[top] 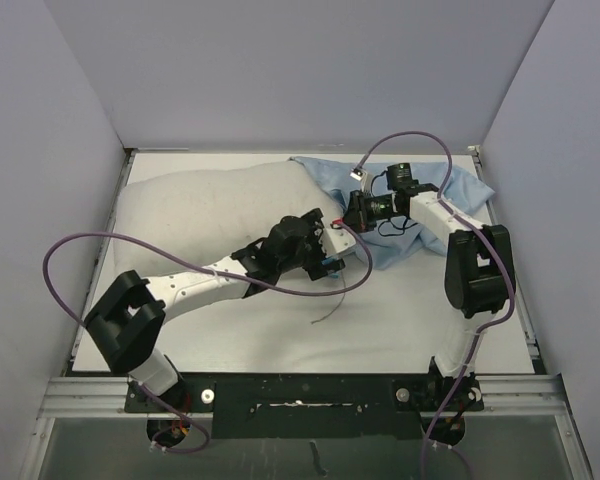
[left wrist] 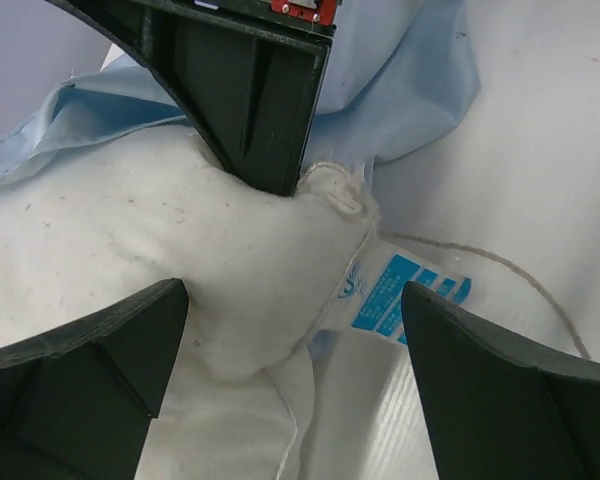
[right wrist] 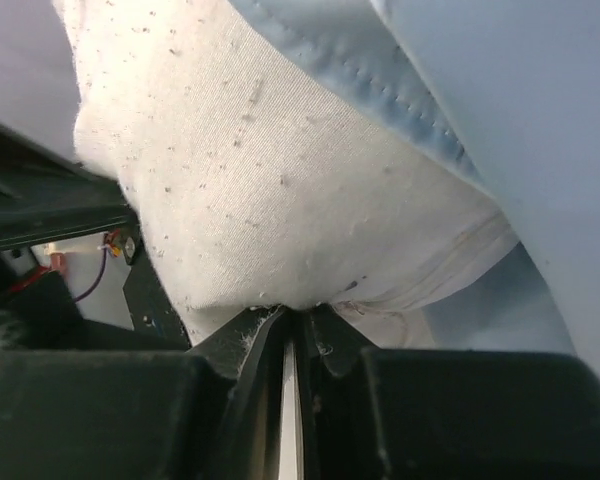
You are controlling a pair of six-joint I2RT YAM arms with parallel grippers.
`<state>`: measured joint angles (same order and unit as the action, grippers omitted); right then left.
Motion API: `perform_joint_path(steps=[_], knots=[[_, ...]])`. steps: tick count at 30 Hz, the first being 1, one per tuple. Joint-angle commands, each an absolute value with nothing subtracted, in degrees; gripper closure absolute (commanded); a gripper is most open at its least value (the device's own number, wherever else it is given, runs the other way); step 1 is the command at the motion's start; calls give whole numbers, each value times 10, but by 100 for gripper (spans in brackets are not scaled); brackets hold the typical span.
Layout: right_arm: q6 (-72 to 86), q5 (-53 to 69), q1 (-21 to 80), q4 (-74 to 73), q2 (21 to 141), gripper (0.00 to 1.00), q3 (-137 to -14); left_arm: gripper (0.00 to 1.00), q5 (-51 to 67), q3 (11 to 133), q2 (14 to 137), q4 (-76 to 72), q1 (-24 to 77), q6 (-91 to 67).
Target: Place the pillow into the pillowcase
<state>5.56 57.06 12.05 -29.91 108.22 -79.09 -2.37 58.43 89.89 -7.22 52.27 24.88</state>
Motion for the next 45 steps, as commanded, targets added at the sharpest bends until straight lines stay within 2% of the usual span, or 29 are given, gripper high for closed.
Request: perform_joint_path(steps=[1,7,9,11,12,13,14,16,20,23,30,36,45], knots=[[105,641,122,-237,1048,94,-794,14,76,633,958,-147,496,306],[156,676,126,-189,1045,96,-779,26,41,671,1017,-154,488,306],[175,689,130,-165,1044,96,-774,35,33,672,1023,-164,488,292],[188,698,135,-150,1041,96,-770,56,2,672,1029,-170,488,282],[192,702,138,-143,1037,96,-768,70,-19,669,1031,-174,488,276],[194,706,139,-139,1033,96,-766,90,-40,663,1028,-183,487,272],[194,710,139,-137,1029,96,-766,100,-58,653,1024,-194,486,268],[172,713,133,-153,1018,94,-770,100,-61,630,1002,-203,481,265],[56,696,106,-249,983,70,-790,100,-22,596,925,-175,450,234],[29,662,85,-256,954,60,-764,100,33,580,856,-159,411,201],[48,544,112,-236,951,60,-707,100,133,570,789,-147,337,140],[156,473,144,-126,992,60,-657,100,158,569,773,-145,322,123],[265,371,162,7,1075,48,-670,100,172,572,772,-141,313,113]])
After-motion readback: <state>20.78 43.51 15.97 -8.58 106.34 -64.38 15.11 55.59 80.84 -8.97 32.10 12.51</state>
